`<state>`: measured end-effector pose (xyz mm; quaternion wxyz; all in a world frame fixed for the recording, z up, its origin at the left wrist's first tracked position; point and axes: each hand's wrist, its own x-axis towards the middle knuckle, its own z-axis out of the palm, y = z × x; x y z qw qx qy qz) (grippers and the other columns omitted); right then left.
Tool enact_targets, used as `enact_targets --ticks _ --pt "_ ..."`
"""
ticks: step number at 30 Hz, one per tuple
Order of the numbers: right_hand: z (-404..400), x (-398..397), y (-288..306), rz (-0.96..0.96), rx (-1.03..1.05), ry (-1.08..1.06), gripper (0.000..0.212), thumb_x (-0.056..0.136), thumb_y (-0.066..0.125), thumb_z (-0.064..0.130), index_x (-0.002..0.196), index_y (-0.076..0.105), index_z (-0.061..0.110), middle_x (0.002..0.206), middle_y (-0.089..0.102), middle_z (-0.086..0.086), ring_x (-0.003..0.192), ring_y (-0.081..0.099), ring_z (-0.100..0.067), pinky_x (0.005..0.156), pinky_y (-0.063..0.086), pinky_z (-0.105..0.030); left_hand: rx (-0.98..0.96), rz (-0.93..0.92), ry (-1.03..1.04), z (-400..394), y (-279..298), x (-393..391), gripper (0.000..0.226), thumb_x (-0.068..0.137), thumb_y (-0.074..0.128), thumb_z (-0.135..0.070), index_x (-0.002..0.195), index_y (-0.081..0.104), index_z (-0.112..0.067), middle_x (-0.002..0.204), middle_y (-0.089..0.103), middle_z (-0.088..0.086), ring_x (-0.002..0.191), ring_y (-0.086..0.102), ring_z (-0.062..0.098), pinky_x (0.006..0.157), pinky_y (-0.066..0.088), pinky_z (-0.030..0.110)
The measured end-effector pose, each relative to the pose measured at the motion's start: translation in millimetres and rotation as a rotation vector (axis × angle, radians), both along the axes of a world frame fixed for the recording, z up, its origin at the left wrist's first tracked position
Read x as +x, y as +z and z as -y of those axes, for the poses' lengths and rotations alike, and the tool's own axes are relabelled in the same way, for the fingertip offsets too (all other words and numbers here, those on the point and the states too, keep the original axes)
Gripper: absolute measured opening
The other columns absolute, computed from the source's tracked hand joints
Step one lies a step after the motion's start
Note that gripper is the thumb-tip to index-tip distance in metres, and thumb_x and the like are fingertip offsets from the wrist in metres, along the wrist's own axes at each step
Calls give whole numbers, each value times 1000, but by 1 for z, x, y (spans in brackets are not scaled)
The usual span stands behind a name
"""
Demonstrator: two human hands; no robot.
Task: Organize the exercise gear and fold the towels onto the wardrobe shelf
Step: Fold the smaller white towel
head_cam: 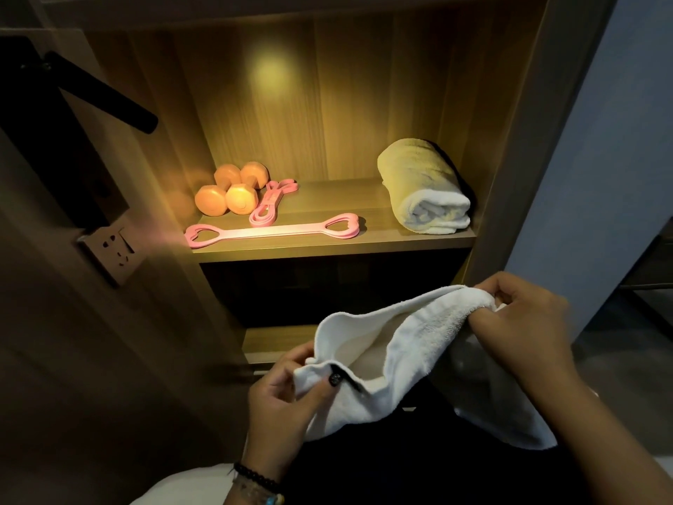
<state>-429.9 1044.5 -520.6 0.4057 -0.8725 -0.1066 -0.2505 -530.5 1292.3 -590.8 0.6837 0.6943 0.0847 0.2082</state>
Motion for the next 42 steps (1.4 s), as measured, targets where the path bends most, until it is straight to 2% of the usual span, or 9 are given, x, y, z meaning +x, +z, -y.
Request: enact_targets --ticks 4,11,15,18,23,27,31,38,42 --pt "-3 4 -4 -9 -52 26 13 72 72 2 70 68 14 62 63 1 58 54 -7 51 37 -17 204 43 11 20 0 3 9 66 85 -34 69 78 -30 113 68 -21 107 61 -3 79 48 9" --pt "0 21 -7 -84 -28 -6 20 71 66 4 65 63 23 60 62 6 60 56 -8 53 40 -23 403 1 161 34 -13 29 16 83 72 -20 69 73 -28 67 65 -9 68 60 3 59 43 16" --pt "12 45 2 -140 -102 92 6 72 65 22 70 60 24 65 61 9 62 55 -5 55 39 -19 377 39 190 20 12 67 23 90 60 -9 79 65 -28 81 64 -9 78 58 -2 68 45 20" --pt "34 81 25 -73 -314 147 24 69 56 51 72 53 27 65 60 6 60 56 -13 57 48 -31 346 49 242 5 47 108 11 95 53 -12 89 61 -17 82 61 -6 74 54 1 65 41 21" --pt "85 126 81 -7 -780 109 38 85 62 52 69 43 24 55 40 10 53 43 -15 52 42 -32 478 -16 318 -20 110 181 15 95 47 -9 103 60 -5 94 60 8 86 54 26 68 38 30" --pt "139 143 108 -129 -990 -4 62 66 46 79 88 47 21 74 53 1 70 53 -19 63 48 -32 615 -112 423 -64 138 219 22 92 48 -6 108 60 5 107 62 24 100 56 40 81 41 39" --pt "198 152 119 -472 -931 -5 73 62 81 55 114 39 28 100 47 4 93 49 -17 81 42 -26 691 -223 534 -98 155 232 23 91 47 -4 104 62 7 106 61 31 99 55 47 85 45 46" --pt "250 173 99 -99 -562 -136 27 69 85 20 88 72 6 88 69 -12 84 63 -32 78 50 -41 685 -240 580 -103 167 247 19 87 47 1 92 63 9 99 62 33 95 56 48 79 45 44" --pt "259 183 94 13 -342 -164 10 76 78 21 79 69 24 78 68 -1 77 63 -23 73 52 -44 524 -257 628 -100 172 254 23 90 46 -1 99 62 12 104 61 32 99 56 47 83 45 44"
